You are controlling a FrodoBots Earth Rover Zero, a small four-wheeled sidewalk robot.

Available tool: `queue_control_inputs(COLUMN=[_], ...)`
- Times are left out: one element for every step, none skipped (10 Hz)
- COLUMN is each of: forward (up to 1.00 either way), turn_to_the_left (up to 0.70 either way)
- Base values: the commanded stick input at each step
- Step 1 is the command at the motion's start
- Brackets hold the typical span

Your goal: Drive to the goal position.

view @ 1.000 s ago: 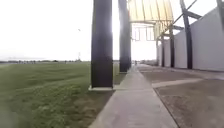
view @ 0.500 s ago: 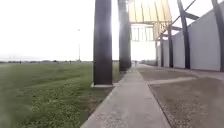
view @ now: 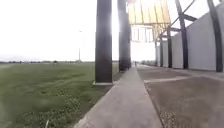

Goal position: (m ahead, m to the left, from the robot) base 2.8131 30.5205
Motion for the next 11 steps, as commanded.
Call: queue_control_inputs(forward=[-0.7,-0.7,-0.7,-0.7,-0.69,-0.7,-0.7,-0.69,-0.69,-0.69,-0.69], turn_to_the_left=[-0.03,-0.08,-0.1,-0.12,-0.17,-0.18,-0.22,-0.26,-0.26,-0.26,-0.26])
